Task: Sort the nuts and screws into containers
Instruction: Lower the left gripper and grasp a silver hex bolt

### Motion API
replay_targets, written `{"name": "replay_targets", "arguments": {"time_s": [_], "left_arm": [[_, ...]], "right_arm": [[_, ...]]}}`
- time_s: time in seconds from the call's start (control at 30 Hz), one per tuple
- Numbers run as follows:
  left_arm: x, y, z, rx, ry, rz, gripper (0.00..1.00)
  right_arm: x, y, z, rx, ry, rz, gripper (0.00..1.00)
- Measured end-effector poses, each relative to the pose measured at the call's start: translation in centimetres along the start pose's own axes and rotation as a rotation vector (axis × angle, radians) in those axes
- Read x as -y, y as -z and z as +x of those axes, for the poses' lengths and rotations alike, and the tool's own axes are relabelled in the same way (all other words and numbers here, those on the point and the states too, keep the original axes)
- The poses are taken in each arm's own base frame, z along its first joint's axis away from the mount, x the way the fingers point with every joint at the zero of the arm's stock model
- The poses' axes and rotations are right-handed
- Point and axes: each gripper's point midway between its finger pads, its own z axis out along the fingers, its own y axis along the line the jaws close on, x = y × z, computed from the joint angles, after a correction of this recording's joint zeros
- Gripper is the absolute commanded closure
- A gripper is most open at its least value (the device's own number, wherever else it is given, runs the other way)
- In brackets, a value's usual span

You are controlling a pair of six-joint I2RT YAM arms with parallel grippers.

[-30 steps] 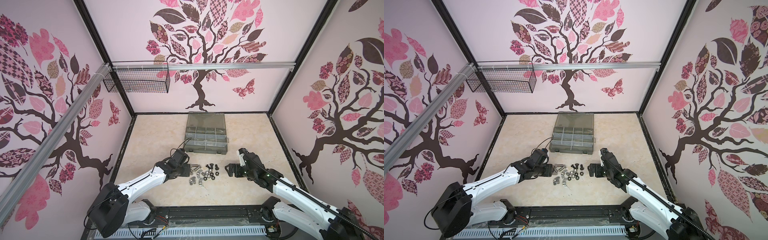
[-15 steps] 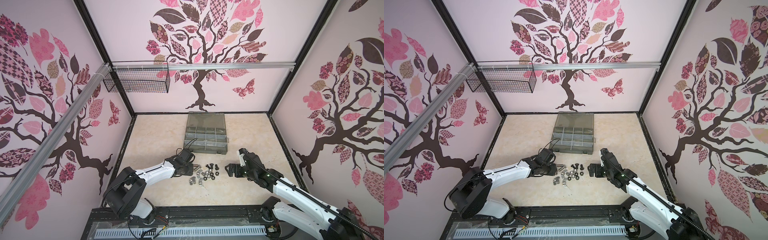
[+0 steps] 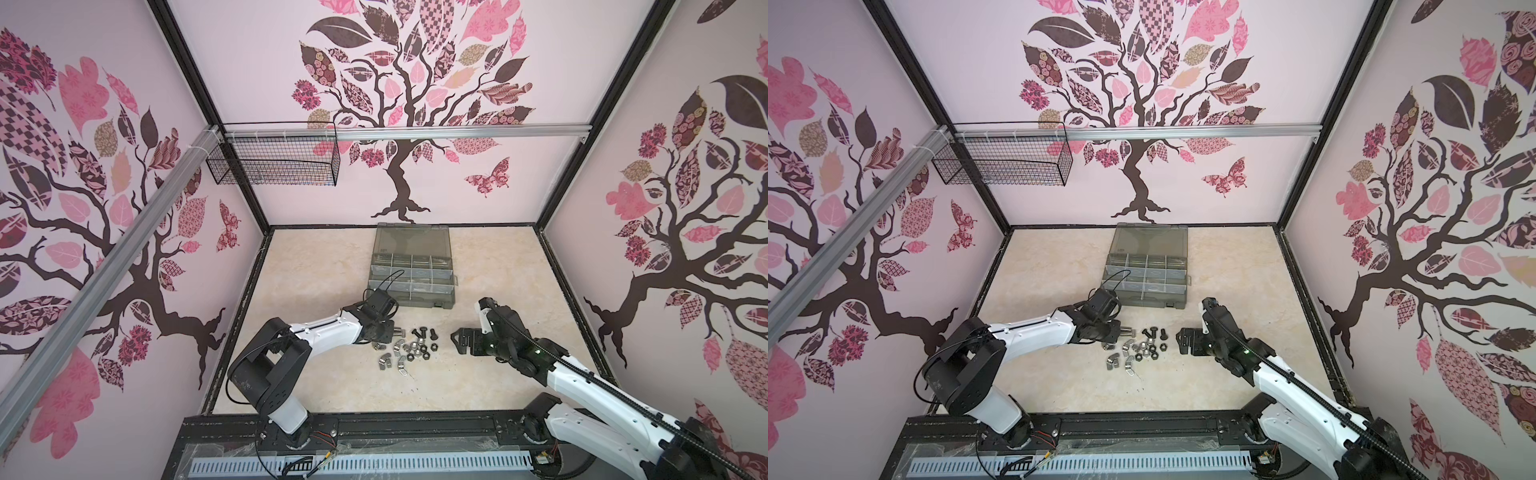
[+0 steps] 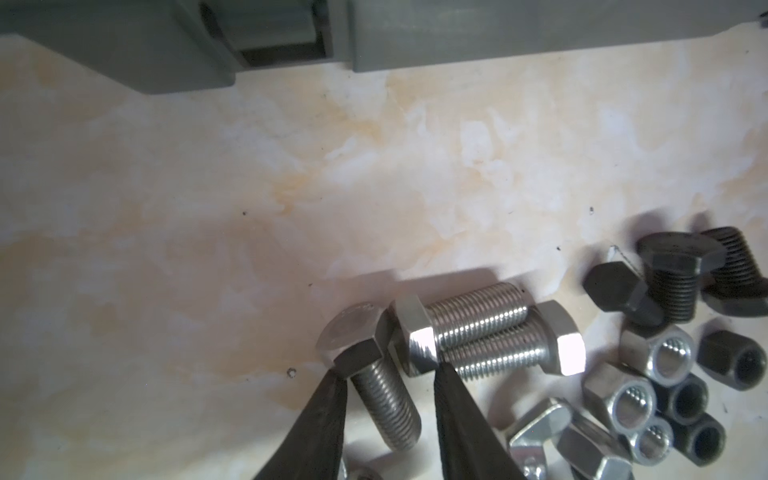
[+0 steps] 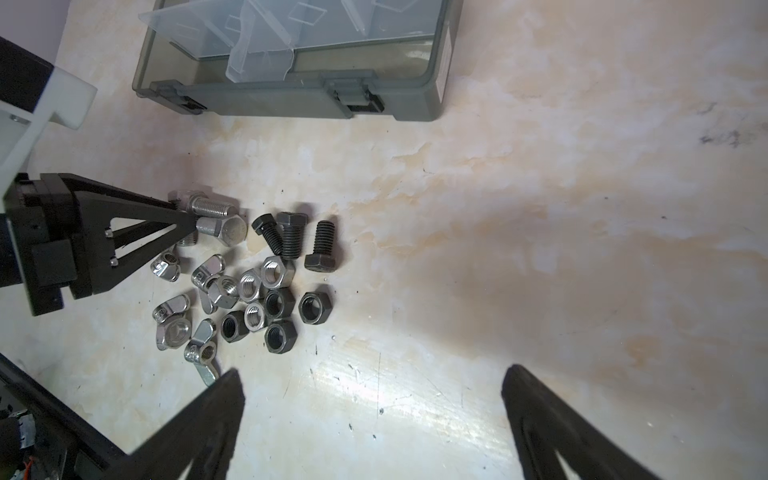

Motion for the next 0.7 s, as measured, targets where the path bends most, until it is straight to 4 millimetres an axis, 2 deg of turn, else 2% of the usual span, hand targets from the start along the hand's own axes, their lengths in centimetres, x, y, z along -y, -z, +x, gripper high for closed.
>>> {"name": "replay_targets", "arguments": {"time_s": [0.23, 0.7], "left_arm": [[-0.5, 0.0, -0.4, 0.002, -0.056, -0.04, 0.67], [-1.2, 0.7, -0.7, 0.024, -0.074, -0.082, 0.89]], "right_arm": [[0.1, 0.1, -0.1, 0.005, 0.0, 0.007, 0.0], [0.1, 0.2, -0.2, 0.014, -0.003, 0.006, 0.01]]}}
